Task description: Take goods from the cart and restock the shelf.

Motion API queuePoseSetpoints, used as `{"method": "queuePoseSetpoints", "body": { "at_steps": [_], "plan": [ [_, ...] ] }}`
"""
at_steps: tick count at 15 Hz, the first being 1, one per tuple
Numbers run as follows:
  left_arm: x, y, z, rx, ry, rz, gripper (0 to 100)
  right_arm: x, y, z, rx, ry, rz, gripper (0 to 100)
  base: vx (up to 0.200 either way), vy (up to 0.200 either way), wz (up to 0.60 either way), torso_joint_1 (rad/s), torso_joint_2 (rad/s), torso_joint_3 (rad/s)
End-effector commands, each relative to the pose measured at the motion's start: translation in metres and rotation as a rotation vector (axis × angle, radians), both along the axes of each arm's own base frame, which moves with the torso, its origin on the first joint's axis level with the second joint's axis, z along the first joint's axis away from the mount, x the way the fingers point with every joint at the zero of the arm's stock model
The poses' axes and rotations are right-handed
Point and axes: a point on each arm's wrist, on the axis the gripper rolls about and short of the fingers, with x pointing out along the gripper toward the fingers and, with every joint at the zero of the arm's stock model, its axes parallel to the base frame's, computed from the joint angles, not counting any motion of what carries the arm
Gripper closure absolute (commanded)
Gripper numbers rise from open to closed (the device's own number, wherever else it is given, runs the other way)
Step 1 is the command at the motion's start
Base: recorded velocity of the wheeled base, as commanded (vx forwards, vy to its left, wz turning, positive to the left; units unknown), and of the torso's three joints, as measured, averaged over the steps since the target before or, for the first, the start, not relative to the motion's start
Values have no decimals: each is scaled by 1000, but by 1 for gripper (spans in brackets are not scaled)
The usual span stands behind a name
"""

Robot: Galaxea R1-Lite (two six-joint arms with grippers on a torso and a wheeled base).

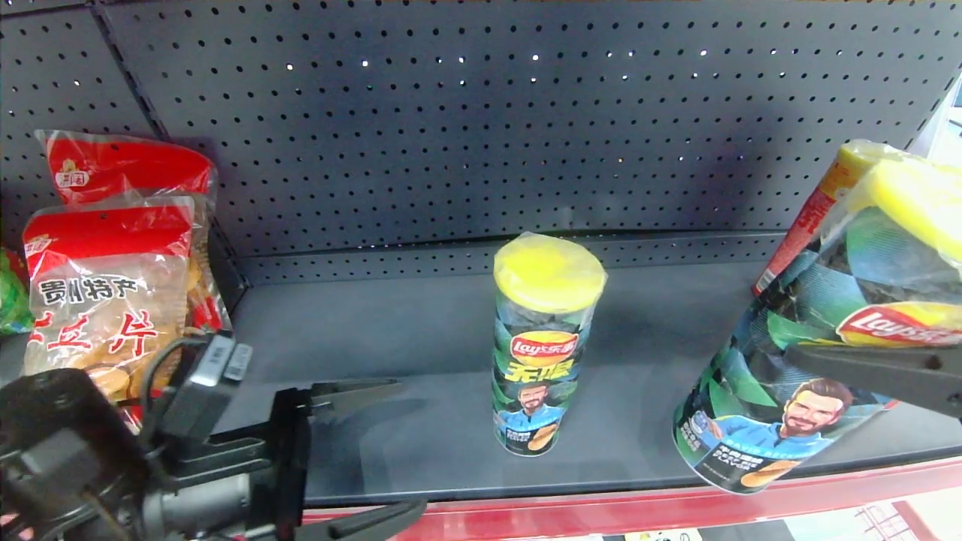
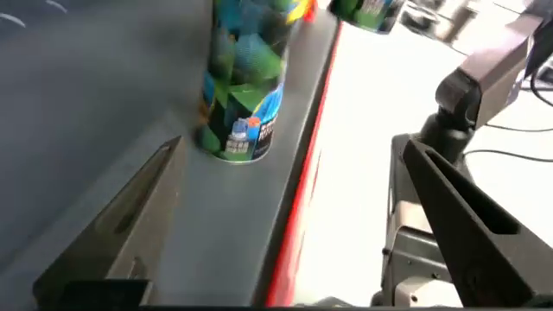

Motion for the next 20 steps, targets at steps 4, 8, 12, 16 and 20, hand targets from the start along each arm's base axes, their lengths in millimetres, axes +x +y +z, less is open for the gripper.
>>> {"method": "queuePoseSetpoints", "body": {
  "at_steps": [4, 8, 12, 16, 20],
  "plan": [
    [-100, 63, 48, -124, -309, 174, 0, -2, -1, -2, 0, 1, -2, 100, 0, 0, 0, 0, 0, 0],
    [-160, 81, 43, -106, -290, 276, 0, -12, -7, -2, 6, -15, -14, 100, 0, 0, 0, 0, 0, 0],
    [-215, 91, 39, -77, -213, 330, 0, -16, -11, -7, 7, -5, -35, 100, 0, 0, 0, 0, 0, 0],
    [-203, 97, 28, -52, -221, 766, 0, -13, -17, -9, 2, 4, -82, 100, 0, 0, 0, 0, 0, 0],
    [-177, 99, -27, 70, -134, 1068, 0, -16, -17, -8, 6, -7, -84, 100, 0, 0, 0, 0, 0, 0]
  ]
}}
